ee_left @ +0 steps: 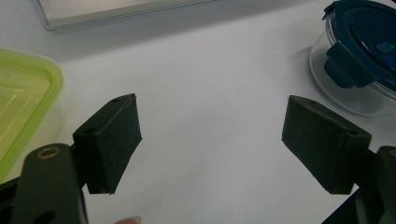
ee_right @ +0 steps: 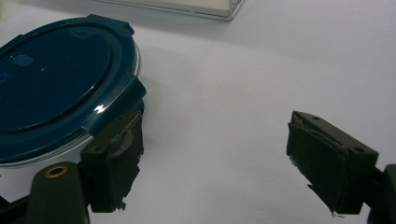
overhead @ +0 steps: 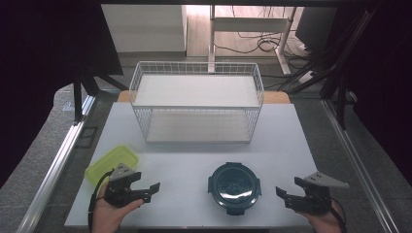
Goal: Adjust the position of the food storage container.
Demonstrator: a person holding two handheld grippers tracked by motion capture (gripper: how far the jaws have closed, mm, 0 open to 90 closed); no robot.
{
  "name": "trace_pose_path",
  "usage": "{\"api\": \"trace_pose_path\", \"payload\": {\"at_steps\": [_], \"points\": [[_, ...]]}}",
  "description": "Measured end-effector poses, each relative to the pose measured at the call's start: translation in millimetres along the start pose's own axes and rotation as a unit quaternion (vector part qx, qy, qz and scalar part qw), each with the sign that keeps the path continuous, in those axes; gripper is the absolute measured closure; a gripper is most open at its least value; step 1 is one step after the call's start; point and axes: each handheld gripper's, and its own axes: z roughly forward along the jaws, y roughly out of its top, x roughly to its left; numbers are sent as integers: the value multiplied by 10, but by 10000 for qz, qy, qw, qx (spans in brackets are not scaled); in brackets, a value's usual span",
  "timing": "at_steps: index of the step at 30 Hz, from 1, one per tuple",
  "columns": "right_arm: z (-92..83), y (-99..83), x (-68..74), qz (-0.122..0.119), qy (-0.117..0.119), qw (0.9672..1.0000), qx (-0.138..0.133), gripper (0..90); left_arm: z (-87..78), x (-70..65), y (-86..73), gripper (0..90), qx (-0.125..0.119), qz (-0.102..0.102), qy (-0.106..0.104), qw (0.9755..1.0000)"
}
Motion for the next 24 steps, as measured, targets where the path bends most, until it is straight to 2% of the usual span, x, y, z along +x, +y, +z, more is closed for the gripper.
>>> {"api": "trace_pose_path", "payload": {"at_steps": [6, 14, 24], "points": [[-14, -10, -28, 64, -20, 10000, 20, 208, -17, 24, 5, 183, -6, 3, 2, 10000], [-42, -4, 1, 56, -28, 10000, 77, 223, -95, -37, 34, 185, -101, -21, -84, 9999], [-73, -20, -10, 161, -69, 9997, 145, 259, -63, -15, 54, 185, -73, -39, -108, 9999]]}}
